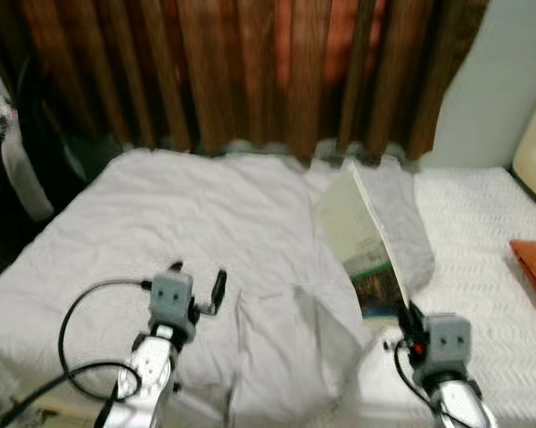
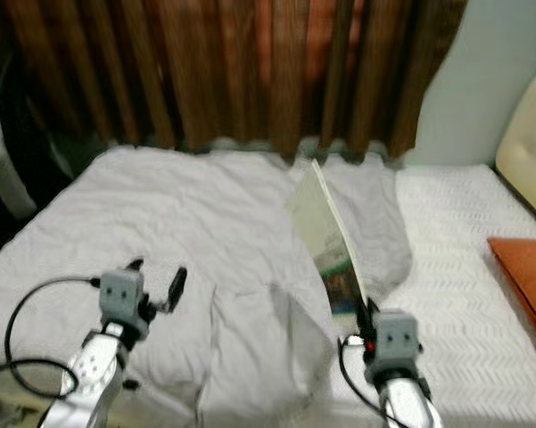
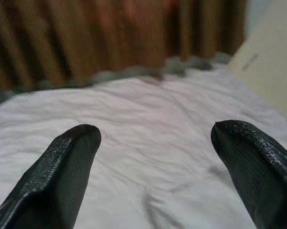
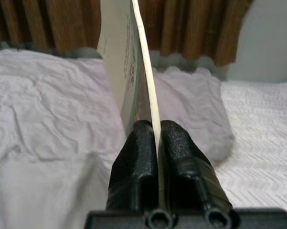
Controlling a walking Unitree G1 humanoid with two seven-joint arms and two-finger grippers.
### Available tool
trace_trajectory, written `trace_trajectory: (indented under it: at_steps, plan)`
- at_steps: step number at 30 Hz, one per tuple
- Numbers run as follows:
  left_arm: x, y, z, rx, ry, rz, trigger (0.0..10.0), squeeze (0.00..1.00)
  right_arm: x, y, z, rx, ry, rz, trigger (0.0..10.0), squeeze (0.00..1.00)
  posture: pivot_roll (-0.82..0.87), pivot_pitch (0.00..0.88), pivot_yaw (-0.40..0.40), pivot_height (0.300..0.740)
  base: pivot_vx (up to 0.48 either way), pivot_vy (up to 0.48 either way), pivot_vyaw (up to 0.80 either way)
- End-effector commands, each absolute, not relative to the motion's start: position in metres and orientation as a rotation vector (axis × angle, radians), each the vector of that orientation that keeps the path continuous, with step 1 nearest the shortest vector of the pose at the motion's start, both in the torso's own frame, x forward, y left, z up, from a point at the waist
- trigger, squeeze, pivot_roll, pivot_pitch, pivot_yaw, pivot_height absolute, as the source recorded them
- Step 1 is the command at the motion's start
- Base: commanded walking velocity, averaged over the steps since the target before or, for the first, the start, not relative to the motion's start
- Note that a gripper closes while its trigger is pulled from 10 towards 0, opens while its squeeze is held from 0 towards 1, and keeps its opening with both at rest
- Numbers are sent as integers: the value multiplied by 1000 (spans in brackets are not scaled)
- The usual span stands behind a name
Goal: Clean up the room
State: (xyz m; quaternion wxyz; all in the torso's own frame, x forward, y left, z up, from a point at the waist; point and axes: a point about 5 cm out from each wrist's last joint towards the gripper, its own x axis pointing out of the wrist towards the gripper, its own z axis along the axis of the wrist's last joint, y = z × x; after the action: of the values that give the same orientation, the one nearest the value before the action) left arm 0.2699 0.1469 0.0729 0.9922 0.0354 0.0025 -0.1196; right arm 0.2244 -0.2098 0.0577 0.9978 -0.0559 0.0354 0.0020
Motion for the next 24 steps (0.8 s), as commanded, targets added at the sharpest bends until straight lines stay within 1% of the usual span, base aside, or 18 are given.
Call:
trace_trajectory:
  at_steps: [1,5,6,7,9,11,17,24]
  plan:
    - [276,151,77,71,-15,-237,10000,0,227,-208,64,-124,34,22,0,0,-98,0,34,740,0,-469,0]
    - [274,148,73,62,-6,-247,10000,0,226,-210,64,-132,39,28,0,0,-114,0,17,740,0,-469,0]
    - [270,145,70,48,-4,-253,10000,0,227,-211,63,-135,64,58,0,0,-118,0,-29,740,0,-469,0]
    - [270,145,70,48,-4,-253,10000,0,227,-211,63,-135,64,58,0,0,-118,0,-29,740,0,-469,0]
    - [267,139,66,37,-9,-250,10000,0,231,-212,63,-134,98,108,0,0,-113,0,-73,740,0,-469,0]
    - [267,137,65,33,-11,-245,10000,0,235,-213,64,-132,106,133,0,0,-104,0,-91,740,0,-469,0]
    - [270,137,64,53,0,-269,10000,0,251,-214,64,-105,110,146,0,0,-68,0,-88,740,0,-464,0]
    - [280,152,69,85,-2,-280,10000,0,262,-201,62,-57,91,150,0,0,-59,0,-52,740,286,-380,0]
